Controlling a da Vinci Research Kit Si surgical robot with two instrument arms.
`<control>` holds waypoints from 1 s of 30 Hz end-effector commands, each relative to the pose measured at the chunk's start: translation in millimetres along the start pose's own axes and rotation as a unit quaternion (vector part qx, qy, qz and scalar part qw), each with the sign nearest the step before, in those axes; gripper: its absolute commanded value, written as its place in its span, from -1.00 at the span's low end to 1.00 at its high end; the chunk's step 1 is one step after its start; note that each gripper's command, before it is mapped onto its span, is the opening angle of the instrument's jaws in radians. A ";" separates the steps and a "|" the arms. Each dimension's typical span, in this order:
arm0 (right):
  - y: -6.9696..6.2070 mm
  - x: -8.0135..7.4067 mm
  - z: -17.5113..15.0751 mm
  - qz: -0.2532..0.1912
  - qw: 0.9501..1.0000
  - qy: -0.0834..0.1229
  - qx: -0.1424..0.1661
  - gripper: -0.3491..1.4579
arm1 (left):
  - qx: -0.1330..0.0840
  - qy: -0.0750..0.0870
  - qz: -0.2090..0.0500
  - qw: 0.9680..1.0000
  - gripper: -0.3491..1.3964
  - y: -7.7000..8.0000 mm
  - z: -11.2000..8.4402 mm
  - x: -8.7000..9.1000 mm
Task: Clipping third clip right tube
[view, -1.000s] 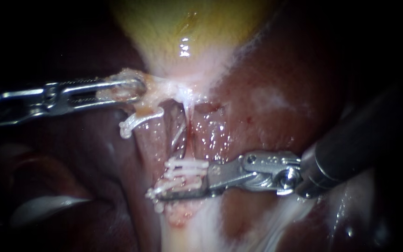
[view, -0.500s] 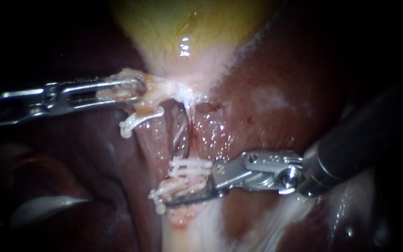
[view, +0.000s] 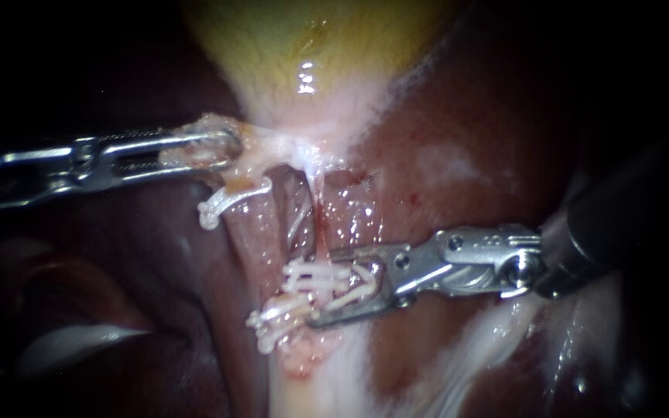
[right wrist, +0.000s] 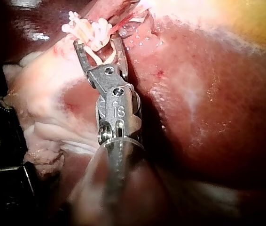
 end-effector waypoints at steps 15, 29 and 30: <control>0.0 1.8 -3.3 0.008 1.000 0.017 0.002 -0.06 | 0.000 0.000 0.000 1.000 -1.00 0.0 0.0 0.0; 1.2 2.0 -2.6 0.108 0.994 0.029 -0.004 -0.06 | 0.000 0.000 0.000 1.000 -1.00 0.0 0.0 0.0; 1.3 1.9 -2.4 0.111 0.993 0.031 -0.005 -0.06 | 0.000 0.000 0.000 1.000 -1.00 0.0 0.0 0.0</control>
